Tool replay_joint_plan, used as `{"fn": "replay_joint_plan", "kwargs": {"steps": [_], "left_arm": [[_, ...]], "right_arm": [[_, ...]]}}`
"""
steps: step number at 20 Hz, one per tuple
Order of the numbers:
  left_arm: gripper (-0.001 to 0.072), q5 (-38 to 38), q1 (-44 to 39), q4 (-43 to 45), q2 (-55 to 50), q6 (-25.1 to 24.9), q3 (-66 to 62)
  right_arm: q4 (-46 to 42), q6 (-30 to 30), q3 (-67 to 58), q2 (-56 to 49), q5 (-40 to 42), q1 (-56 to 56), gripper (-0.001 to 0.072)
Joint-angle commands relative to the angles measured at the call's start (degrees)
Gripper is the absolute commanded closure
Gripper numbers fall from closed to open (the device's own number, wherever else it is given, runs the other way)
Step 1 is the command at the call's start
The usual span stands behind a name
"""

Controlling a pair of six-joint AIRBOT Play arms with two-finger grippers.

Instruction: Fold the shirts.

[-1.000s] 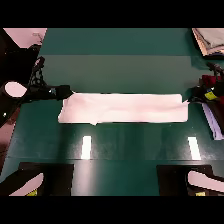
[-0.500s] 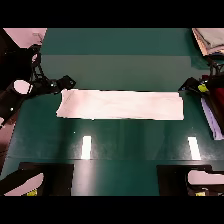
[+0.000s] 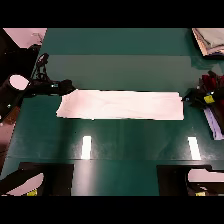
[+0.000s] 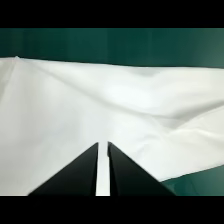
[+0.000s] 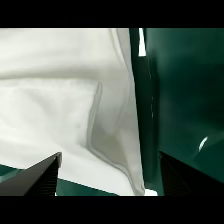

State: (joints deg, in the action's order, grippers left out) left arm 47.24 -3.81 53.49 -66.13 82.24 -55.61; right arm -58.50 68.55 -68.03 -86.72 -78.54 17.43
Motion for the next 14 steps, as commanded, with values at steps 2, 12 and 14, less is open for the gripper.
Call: {"fn": "replay_joint_plan", "kwargs": {"steps": [2, 12, 14], "left_arm": [[0.06, 3.1, -0.1, -0.1, 0.0, -0.2, -0.2], [0.0682, 5.4, -1.9, -5.0, -1.8, -0.2, -1.1], [0.0682, 5.3, -5.2, -5.1, -4.7, -0.2, -4.0]], "right_arm": [[6.0, -7.5, 4.1, -2.9, 2.7, 1.2, 0.0016], [12.5, -12.3, 4.0, -9.0, 4.8, -2.1, 0.0694], [12.5, -12.7, 4.0, -7.5, 3.5, -1.5, 0.0695]]}}
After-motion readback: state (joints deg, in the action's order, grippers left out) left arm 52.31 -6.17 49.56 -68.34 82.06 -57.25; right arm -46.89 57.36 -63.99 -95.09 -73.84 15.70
